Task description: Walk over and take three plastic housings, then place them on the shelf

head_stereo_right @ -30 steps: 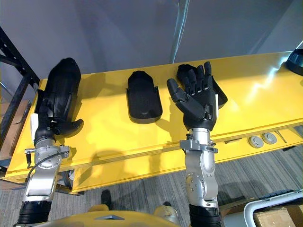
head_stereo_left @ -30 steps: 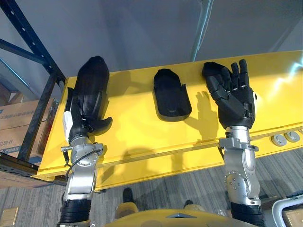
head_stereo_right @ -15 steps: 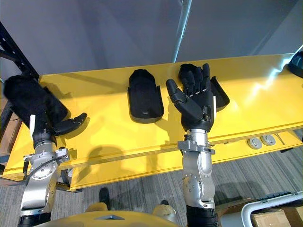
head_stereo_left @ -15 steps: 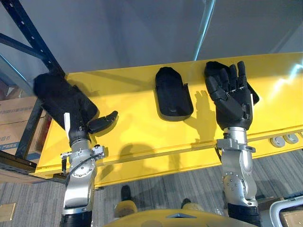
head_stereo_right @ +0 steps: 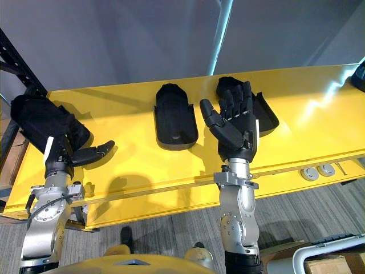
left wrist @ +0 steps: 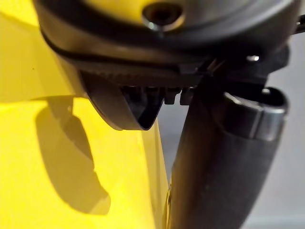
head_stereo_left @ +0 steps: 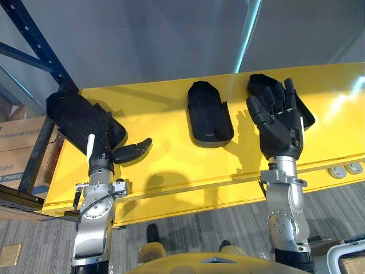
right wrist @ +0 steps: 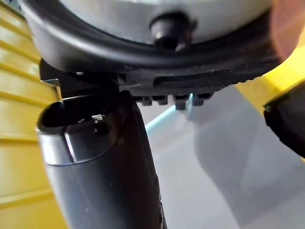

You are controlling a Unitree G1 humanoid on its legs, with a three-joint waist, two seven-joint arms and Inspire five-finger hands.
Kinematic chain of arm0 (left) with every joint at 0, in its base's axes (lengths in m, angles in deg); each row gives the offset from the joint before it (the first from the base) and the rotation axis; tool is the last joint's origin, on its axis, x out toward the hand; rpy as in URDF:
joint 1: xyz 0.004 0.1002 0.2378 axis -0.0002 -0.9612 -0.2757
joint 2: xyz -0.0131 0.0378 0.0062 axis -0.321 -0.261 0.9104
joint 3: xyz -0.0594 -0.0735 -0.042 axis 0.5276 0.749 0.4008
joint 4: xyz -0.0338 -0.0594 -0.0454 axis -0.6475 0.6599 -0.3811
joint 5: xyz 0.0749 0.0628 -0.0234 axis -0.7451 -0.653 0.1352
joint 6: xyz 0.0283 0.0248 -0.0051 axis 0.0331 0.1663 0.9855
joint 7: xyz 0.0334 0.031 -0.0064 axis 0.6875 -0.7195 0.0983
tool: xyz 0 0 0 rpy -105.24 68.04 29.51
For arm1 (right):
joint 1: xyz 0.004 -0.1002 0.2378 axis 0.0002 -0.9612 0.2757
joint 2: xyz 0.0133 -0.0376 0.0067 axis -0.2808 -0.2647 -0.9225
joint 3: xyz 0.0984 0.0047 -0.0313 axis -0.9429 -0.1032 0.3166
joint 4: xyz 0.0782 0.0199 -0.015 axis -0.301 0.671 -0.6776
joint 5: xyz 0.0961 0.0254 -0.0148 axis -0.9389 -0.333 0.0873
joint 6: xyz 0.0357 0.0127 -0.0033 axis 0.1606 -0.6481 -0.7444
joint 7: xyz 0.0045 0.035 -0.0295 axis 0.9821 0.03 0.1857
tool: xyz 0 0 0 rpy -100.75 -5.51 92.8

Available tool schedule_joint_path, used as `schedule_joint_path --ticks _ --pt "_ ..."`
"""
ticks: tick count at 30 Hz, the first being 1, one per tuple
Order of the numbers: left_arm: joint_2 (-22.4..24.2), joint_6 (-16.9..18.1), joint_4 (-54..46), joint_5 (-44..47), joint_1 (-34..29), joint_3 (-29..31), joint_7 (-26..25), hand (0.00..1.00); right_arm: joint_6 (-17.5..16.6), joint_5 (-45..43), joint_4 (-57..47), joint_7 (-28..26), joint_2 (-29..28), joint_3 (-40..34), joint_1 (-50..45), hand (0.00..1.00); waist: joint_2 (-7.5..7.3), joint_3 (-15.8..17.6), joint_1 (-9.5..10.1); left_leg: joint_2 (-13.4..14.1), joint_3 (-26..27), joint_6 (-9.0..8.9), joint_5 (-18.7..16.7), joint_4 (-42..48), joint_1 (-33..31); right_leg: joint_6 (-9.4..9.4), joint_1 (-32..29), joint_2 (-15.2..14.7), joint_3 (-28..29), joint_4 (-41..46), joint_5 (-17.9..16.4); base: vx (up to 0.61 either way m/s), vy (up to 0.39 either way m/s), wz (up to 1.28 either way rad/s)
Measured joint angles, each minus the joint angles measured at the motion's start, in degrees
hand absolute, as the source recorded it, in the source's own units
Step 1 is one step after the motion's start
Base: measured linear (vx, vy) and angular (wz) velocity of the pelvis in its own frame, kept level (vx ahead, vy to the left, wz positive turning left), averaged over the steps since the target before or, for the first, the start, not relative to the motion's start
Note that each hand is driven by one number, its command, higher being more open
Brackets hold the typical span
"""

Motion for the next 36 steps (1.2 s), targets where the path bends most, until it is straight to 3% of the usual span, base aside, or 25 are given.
schedule_joint_path --ticks 8,15,19,24,27,30,32,36 --pt "-3.3 0.2 0.0 -14.3 0.0 -2.5 10.1 1.00 0.0 -0.2 0.1 -0.5 0.8 -0.1 -0.3 1.00 1.57 -1.2 -0.01 0.1 0.1 -0.06 -0.1 0.0 -0.8 -0.28 -0.9 0.1 0.1 0.0 -0.2 0.00 0.000 0.00" --pt "-5.2 0.3 0.1 -16.2 0.0 -3.6 12.6 1.00 0.1 -0.3 0.2 -0.8 2.4 -1.0 -0.4 1.00 2.17 -1.7 -0.01 0.2 0.2 -0.10 -0.1 0.0 -0.7 -0.07 -1.0 0.2 0.3 0.2 0.0 0.00 0.000 0.00" --pt "-7.4 2.3 0.9 -18.4 -0.2 -3.5 14.9 1.00 0.3 -0.4 0.2 -1.4 2.5 -1.2 -0.4 1.00 2.22 -1.8 -0.01 0.2 0.3 -0.10 -0.1 0.0 -0.7 -0.07 -1.0 0.2 0.4 0.3 0.0 0.00 0.000 0.00" --pt "-9.8 6.8 0.9 -19.5 -2.3 -3.4 17.6 1.00 0.8 -0.5 0.3 -3.1 4.6 -1.2 -0.4 1.00 2.26 -2.7 0.11 0.2 0.6 -0.13 -0.1 0.0 -0.8 -0.05 -1.3 0.1 0.7 0.3 0.0 0.00 -0.002 -0.01" --pt "-9.8 10.1 0.9 -17.3 -2.5 -2.6 14.7 1.00 0.8 -0.2 0.4 -5.7 6.2 -1.2 0.1 1.00 2.51 -3.1 0.18 0.2 0.6 -0.13 -0.1 0.0 -0.7 -0.05 -1.3 0.1 0.7 0.3 0.0 0.00 0.000 0.00" --pt "-9.8 16.6 0.7 -13.4 -2.3 -0.8 7.5 1.00 0.8 4.0 0.3 -9.0 7.6 -1.3 0.5 1.00 2.59 -3.3 0.20 0.2 0.4 -0.14 0.0 0.0 -0.7 -0.05 -1.3 0.1 0.4 0.5 0.0 0.00 -0.003 0.01" --pt "-9.8 23.0 -1.4 -10.3 -1.9 1.5 3.2 1.00 0.8 9.7 0.3 -12.5 9.5 -1.0 0.8 1.00 2.52 -3.3 0.53 0.2 0.0 -0.15 0.0 0.0 -0.7 -0.08 -1.0 0.1 -0.1 0.5 0.0 0.00 -0.003 0.07" --pt "-9.4 30.7 -8.6 -5.3 -2.0 2.8 3.5 1.00 1.2 19.9 0.7 -16.1 14.8 2.0 4.1 1.00 2.44 -3.4 1.87 0.1 -1.1 -0.10 0.3 0.0 -0.8 -0.12 -0.3 0.2 -1.1 0.5 -0.1 0.00 -0.007 0.14"
